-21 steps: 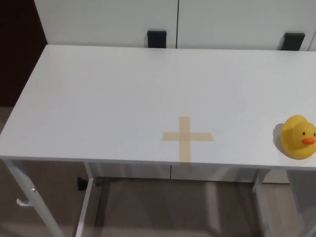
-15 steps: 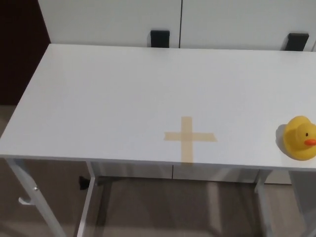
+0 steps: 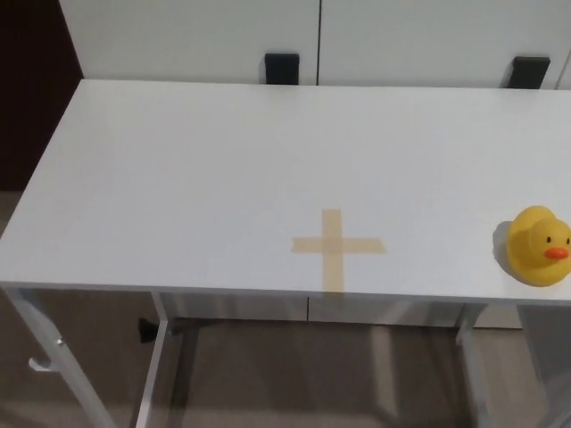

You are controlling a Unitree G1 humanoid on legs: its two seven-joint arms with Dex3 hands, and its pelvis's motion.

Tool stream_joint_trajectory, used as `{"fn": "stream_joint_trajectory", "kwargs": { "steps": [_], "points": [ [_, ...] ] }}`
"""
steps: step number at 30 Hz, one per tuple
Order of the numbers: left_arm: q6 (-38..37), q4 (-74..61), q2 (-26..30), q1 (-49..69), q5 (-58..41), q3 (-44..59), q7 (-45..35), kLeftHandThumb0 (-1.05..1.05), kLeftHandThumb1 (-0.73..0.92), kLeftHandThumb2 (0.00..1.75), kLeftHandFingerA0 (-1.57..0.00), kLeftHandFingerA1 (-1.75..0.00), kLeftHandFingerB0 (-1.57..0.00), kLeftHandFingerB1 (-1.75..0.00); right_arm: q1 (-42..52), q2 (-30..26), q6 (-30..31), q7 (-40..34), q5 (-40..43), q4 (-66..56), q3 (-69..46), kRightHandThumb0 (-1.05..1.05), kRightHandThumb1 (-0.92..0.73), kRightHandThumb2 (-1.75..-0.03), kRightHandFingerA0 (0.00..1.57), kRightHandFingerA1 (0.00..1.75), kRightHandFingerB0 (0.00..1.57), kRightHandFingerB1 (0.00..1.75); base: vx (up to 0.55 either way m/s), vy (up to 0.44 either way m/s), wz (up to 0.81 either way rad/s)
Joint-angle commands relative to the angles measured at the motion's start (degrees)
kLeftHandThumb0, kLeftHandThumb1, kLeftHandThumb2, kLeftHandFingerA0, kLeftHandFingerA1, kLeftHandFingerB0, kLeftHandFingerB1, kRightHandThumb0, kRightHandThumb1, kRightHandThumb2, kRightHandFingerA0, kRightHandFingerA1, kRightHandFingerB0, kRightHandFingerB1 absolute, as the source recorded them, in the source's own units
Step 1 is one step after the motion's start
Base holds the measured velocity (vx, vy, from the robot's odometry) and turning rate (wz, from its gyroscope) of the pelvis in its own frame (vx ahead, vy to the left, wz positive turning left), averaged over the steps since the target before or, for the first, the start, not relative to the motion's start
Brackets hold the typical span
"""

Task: The robot uses its right hand to push the yellow duck toy to the center of the white desk.

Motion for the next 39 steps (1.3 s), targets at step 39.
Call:
{"fn": "stream_joint_trajectory", "kwargs": {
  "steps": [39],
  "points": [
    [1.3,-0.3,0.0,0.8,0.6,-0.8,0.0,0.4,-0.28,1.4,-1.28,-0.92,-1.18,-0.87,-12.9,21.1,16.3,-2.8,-9.8,-12.4,25.3,-0.74,-0.92,-0.7,0.15,0.4,0.16,0.31,0.0,-0.001,0.0]
  ]
}}
